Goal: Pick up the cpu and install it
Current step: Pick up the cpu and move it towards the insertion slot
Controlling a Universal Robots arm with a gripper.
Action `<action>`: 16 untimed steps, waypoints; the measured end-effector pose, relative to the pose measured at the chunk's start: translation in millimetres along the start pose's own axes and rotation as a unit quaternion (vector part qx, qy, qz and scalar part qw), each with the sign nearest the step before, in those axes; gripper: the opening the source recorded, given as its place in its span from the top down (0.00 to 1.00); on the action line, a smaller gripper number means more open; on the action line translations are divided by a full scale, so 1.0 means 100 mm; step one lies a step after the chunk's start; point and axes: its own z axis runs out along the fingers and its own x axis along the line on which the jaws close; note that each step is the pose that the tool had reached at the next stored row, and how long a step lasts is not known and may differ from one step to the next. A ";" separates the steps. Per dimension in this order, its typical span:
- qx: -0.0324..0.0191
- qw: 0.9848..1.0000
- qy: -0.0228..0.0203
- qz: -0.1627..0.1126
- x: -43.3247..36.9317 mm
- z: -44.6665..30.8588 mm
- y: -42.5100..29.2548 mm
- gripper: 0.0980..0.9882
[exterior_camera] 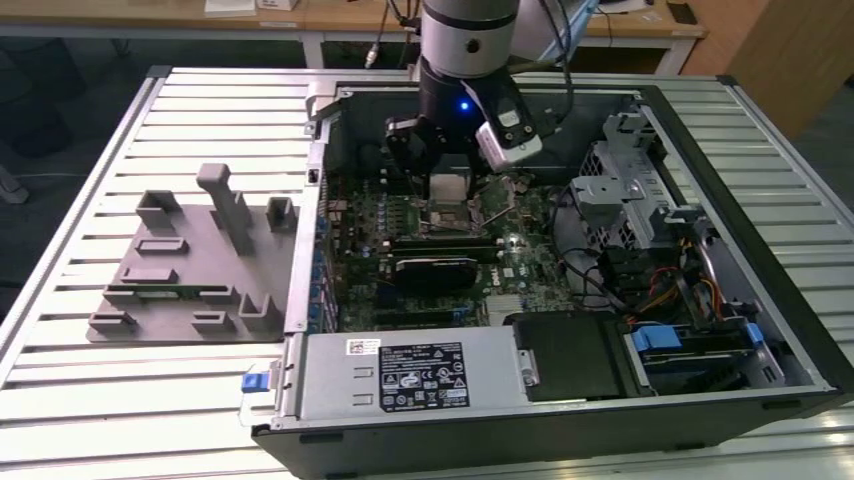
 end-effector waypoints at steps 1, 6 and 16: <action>0.000 1.000 0.000 0.000 -0.006 0.018 0.009 0.50; 0.000 1.000 0.002 0.000 -0.073 0.106 0.063 0.50; 0.000 1.000 0.005 0.000 -0.204 0.302 0.123 0.50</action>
